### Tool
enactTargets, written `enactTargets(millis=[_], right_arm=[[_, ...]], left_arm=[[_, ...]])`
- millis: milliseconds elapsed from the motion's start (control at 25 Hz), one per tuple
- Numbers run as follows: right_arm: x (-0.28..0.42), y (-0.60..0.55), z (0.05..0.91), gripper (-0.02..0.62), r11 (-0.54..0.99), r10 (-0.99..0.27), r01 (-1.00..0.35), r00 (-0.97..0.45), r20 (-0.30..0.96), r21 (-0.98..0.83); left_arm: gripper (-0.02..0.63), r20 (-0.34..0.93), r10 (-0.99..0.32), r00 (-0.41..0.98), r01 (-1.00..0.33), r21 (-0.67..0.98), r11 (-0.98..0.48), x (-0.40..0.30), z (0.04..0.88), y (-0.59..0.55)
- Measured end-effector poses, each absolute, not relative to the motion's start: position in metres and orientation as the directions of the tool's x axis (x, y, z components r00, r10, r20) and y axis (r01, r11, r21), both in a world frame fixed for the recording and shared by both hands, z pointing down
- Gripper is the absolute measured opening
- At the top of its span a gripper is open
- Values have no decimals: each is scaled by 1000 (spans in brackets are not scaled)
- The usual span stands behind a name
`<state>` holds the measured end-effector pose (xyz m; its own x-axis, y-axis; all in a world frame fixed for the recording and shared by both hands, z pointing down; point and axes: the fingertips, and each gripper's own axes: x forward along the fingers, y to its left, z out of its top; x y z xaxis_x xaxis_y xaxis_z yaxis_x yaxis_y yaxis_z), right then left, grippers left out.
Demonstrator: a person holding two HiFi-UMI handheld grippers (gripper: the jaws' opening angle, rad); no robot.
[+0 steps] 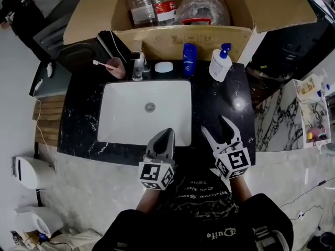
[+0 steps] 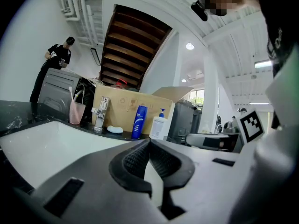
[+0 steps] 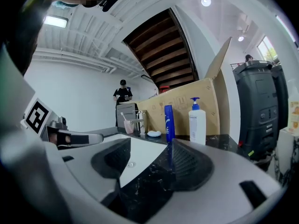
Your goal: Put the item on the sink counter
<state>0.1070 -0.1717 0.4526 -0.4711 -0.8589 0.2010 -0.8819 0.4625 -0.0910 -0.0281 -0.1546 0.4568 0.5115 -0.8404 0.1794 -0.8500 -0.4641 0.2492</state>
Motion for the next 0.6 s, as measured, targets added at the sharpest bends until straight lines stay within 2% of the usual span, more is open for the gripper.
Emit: enactTargets(millis=[160, 400, 600], right_arm=[[108, -166, 459, 265, 457, -857, -886, -463, 227, -81], [107, -164, 454, 104, 482, -847, -873, -485, 217, -71], [100, -162, 458, 30, 498, -839, -865, -498, 220, -60]], left_arm=[[6, 179, -842, 509, -851, 247, -463, -28, 459, -155], [6, 174, -837, 519, -847, 238, -476, -16, 458, -157], [6, 177, -834, 523, -848, 213, -486, -9, 458, -158]])
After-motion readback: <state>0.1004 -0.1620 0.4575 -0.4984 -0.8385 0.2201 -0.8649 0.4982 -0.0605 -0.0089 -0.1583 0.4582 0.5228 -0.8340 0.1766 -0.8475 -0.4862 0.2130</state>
